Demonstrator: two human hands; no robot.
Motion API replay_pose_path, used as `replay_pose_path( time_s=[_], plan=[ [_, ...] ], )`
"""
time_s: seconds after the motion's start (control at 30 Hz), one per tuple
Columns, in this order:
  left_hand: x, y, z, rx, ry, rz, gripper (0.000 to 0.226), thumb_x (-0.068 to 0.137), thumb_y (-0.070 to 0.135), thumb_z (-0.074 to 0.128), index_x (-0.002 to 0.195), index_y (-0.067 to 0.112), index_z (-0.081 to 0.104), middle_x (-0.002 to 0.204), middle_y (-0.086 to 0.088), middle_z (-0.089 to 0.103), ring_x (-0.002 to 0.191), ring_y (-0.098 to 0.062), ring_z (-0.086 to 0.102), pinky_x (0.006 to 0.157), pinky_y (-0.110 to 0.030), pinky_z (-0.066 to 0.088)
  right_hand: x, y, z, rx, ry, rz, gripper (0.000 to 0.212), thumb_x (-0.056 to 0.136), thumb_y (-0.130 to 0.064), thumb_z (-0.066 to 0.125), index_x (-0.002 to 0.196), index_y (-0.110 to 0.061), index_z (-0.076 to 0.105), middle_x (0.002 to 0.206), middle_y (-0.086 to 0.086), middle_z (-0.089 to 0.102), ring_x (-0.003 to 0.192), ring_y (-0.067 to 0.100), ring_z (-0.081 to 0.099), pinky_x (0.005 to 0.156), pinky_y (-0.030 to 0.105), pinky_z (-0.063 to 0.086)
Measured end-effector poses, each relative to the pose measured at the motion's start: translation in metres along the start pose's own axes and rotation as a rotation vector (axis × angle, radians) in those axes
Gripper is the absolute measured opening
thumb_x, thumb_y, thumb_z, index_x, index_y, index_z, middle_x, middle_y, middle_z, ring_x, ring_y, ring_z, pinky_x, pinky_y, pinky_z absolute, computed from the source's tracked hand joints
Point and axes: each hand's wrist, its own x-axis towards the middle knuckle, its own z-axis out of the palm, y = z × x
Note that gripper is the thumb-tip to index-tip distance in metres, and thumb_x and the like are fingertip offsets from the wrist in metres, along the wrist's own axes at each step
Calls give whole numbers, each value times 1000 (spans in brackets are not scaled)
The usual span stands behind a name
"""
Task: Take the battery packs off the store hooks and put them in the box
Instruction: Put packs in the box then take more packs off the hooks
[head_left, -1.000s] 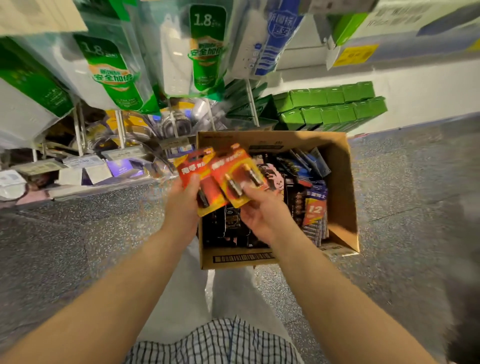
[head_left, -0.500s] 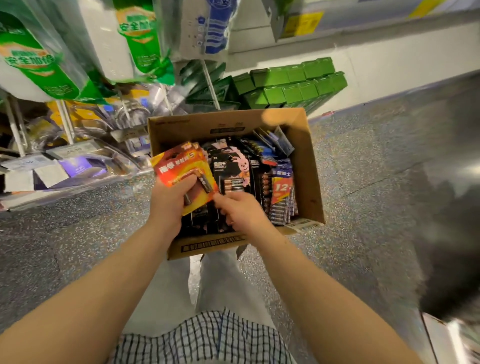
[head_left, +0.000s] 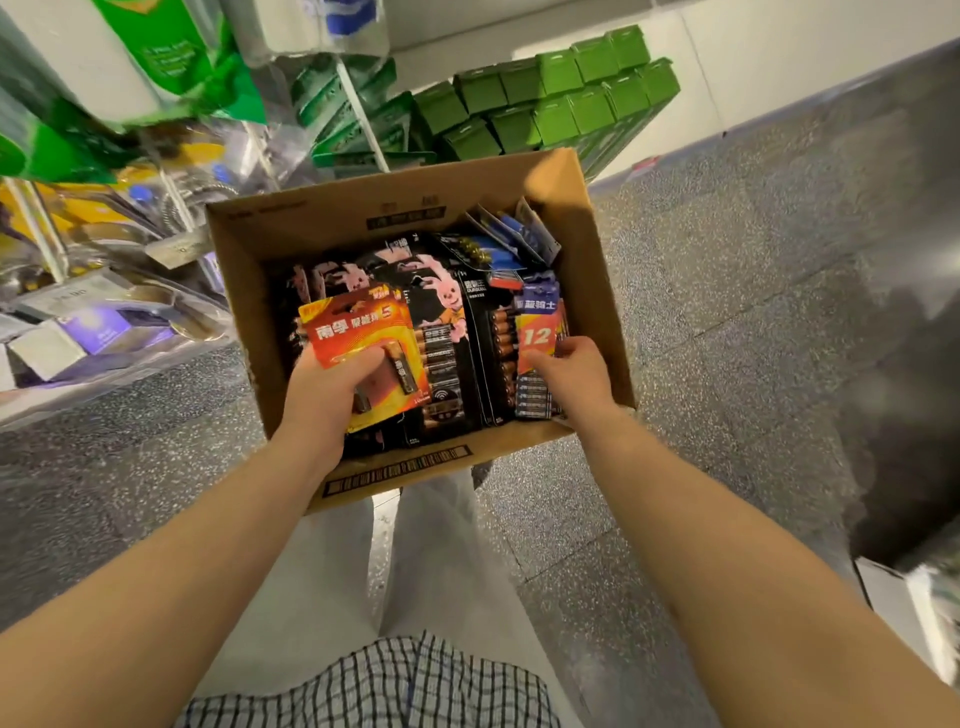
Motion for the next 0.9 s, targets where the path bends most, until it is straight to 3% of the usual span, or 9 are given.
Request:
replay_pose_path(
  time_s=[0.13, 0.33, 0.43, 0.5, 0.57, 0.67, 0.8, 0.9],
  plan=[
    [4, -5, 2, 27, -26, -10, 29, 88, 18, 70, 110, 33, 59, 118, 0, 68, 113, -26, 63, 101, -55, 48, 8, 1, 12, -192, 62, -41, 56, 74, -36, 77, 116, -10, 51, 116, 12, 58, 101, 29, 60, 92, 47, 50],
    [5, -7, 9, 34, -7, -39, 26, 90, 17, 69, 104, 35, 56, 116, 3, 66, 112, -23, 62, 101, -53, 49, 3, -5, 21, -274, 85, -37, 66, 74, -29, 82, 124, -7, 45, 126, 14, 52, 114, 33, 55, 96, 44, 46],
    [4, -6, 12, 27, -8, -39, 26, 90, 19, 69, 105, 35, 54, 115, 5, 65, 111, -21, 62, 100, -51, 50, -5, -5, 24, -176, 49, -101, 53, 79, -20, 78, 119, -11, 43, 117, 8, 61, 106, 27, 60, 91, 41, 48],
    [3, -4, 12, 26, -4, -34, 30, 91, 21, 69, 112, 34, 54, 116, 5, 64, 111, -20, 61, 100, -50, 50, -11, -4, 22, -19, 27, -142, 44, 81, -17, 75, 116, -15, 49, 108, 1, 63, 100, 19, 61, 89, 34, 47],
    [3, -1, 11, 20, 12, -29, 32, 91, 23, 69, 117, 32, 53, 117, 5, 65, 112, -20, 61, 101, -50, 49, -17, -4, 21, 160, -5, -154, 31, 83, -16, 74, 105, -22, 54, 100, -7, 63, 99, 16, 63, 91, 35, 50],
    [4, 2, 12, 0, 21, -36, 29, 91, 26, 69, 115, 32, 56, 118, 4, 66, 111, -21, 62, 102, -51, 49, -22, -7, 18, 371, -85, -104, 23, 83, -13, 73, 92, -26, 58, 97, -2, 69, 92, 18, 68, 87, 41, 54],
    [3, 6, 16, -49, -2, -43, 19, 90, 32, 69, 106, 35, 59, 115, 5, 67, 111, -21, 63, 102, -52, 49, -29, -25, 19, 654, -285, -96, 16, 88, -5, 65, 98, -16, 62, 93, 2, 70, 84, 19, 69, 83, 41, 56],
    [1, 12, 20, -103, -58, -30, 39, 76, 45, 75, 111, 33, 63, 117, 1, 70, 112, -25, 65, 102, -55, 48, -35, -41, 32, 613, -420, -122, 15, 87, -3, 65, 98, -12, 63, 96, 7, 70, 90, 26, 68, 89, 46, 54]
  ],
)
